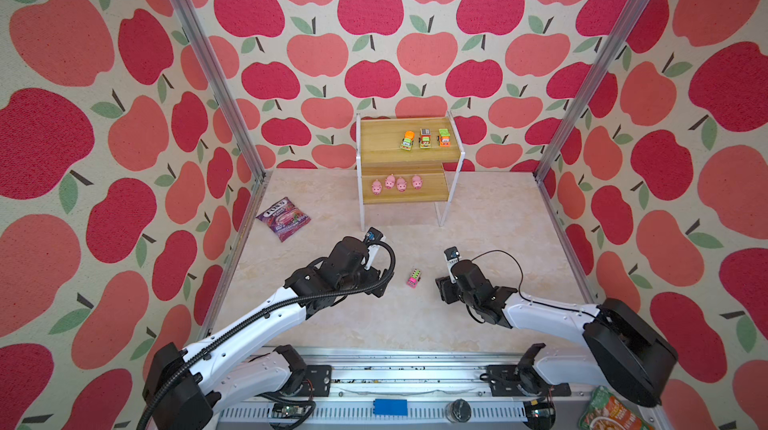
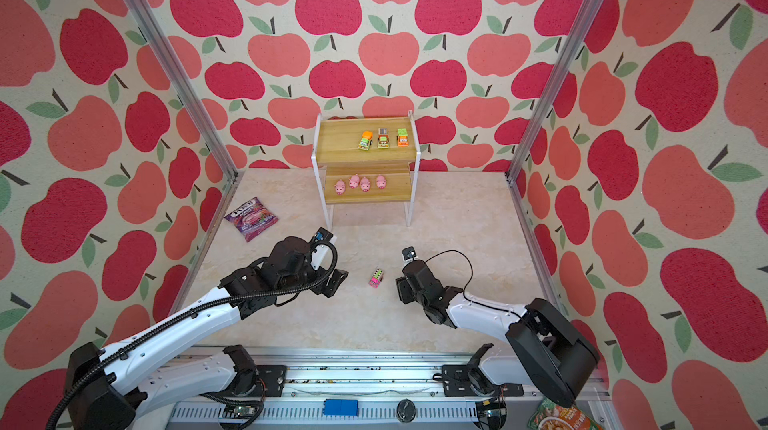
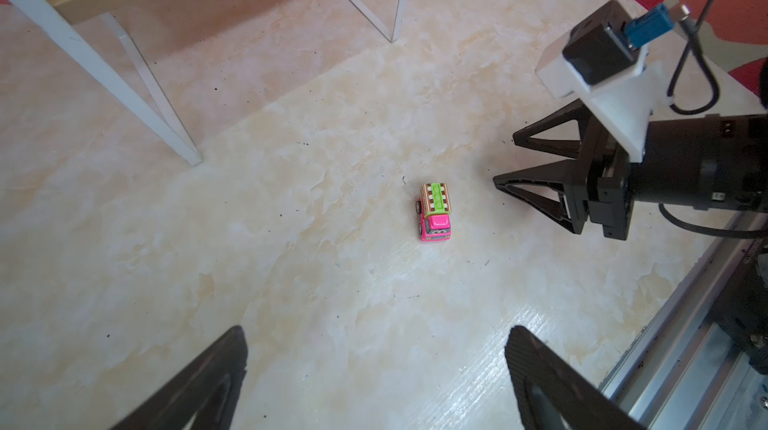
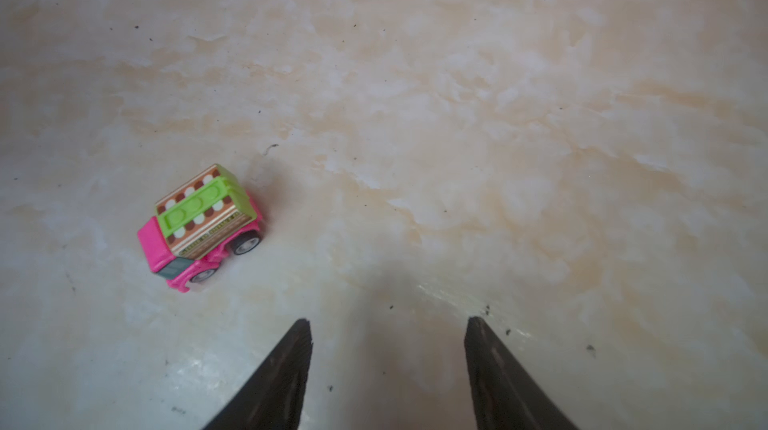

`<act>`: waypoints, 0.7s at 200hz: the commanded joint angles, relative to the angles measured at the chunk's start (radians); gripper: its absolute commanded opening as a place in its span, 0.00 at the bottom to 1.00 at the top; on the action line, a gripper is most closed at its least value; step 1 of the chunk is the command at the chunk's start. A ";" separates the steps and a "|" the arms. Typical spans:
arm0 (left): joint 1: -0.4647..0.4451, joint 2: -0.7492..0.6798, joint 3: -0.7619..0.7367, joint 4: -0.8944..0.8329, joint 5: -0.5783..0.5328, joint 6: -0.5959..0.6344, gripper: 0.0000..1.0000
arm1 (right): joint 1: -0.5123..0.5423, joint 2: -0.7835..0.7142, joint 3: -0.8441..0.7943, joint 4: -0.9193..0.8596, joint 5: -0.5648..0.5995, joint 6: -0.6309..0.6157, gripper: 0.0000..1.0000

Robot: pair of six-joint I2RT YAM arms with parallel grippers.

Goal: Place and organize the plastic toys onto the shelf
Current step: 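Set the truck on the table and open the right gripper, then move the left gripper over the truck while the right gripper draws back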

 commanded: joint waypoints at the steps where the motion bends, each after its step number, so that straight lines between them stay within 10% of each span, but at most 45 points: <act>1: -0.072 0.077 -0.080 0.241 -0.110 -0.070 0.99 | -0.041 -0.104 -0.015 -0.099 0.004 0.041 0.63; 71: -0.180 0.415 -0.186 0.812 -0.199 -0.024 0.99 | -0.125 -0.436 -0.052 -0.181 -0.119 -0.007 0.72; 140: -0.179 0.511 -0.121 0.770 -0.199 -0.040 0.88 | -0.157 -0.553 0.024 -0.286 -0.315 -0.014 0.79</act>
